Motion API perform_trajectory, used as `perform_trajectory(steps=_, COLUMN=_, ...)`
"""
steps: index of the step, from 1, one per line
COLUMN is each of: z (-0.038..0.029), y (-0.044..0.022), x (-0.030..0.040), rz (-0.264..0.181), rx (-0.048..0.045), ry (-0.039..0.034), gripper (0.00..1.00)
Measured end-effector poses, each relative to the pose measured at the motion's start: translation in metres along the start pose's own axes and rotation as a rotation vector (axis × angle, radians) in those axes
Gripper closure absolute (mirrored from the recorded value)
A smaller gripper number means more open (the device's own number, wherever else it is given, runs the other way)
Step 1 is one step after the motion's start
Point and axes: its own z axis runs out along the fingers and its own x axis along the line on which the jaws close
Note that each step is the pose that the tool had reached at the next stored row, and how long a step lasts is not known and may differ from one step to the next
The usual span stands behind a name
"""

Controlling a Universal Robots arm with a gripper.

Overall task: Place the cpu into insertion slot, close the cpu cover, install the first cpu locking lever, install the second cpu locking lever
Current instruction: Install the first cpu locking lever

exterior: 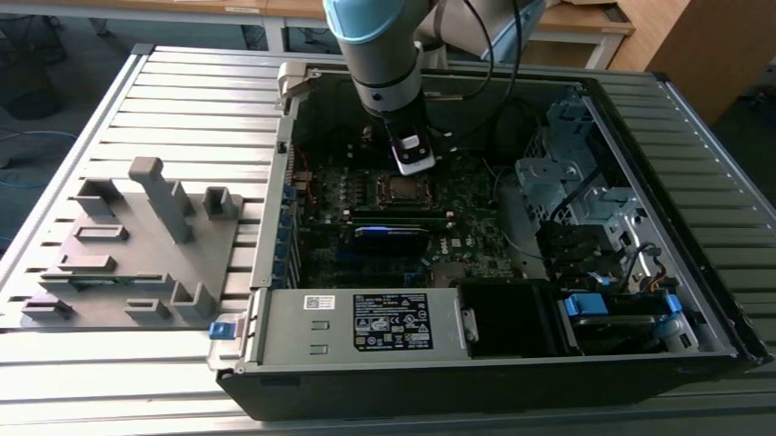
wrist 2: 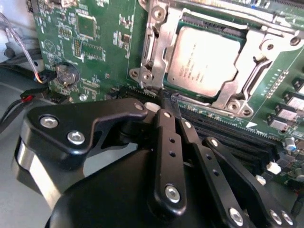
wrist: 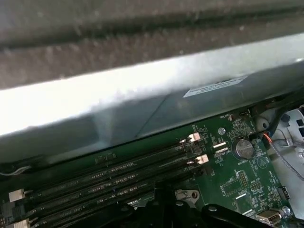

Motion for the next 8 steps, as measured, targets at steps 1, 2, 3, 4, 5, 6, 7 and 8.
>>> perform_trajectory(steps=1, z=-0.0001, y=0.0, x=0.0, rz=0.0, rx=-0.0013, ry=0.0003, gripper=0.9)
perform_trajectory(steps=2, z=-0.0003, y=0.0001, x=0.0, rz=0.001, rx=-0.0019, ry=0.0006, gripper=0.9)
perform_trajectory(steps=3, z=-0.0007, y=0.0003, x=-0.0001, rz=0.001, rx=-0.0024, ry=0.0007, gripper=0.9)
perform_trajectory(steps=4, z=-0.0015, y=0.0005, x=-0.0004, rz=0.001, rx=-0.0026, ry=0.0009, gripper=0.9)
perform_trajectory(steps=5, z=-0.0025, y=0.0008, x=-0.0006, rz=0.001, rx=-0.0027, ry=0.001, gripper=0.9)
perform_trajectory(steps=6, z=-0.0036, y=0.0011, x=-0.0008, rz=0.001, rx=-0.0029, ry=0.0012, gripper=0.9)
perform_trajectory(steps=7, z=-0.0047, y=0.0014, x=-0.0011, rz=0.001, rx=-0.0033, ry=0.0012, gripper=0.9)
perform_trajectory(steps=8, z=-0.0061, y=0.0018, x=-0.0014, rz=0.001, rx=-0.0035, ry=0.0013, gripper=0.9)
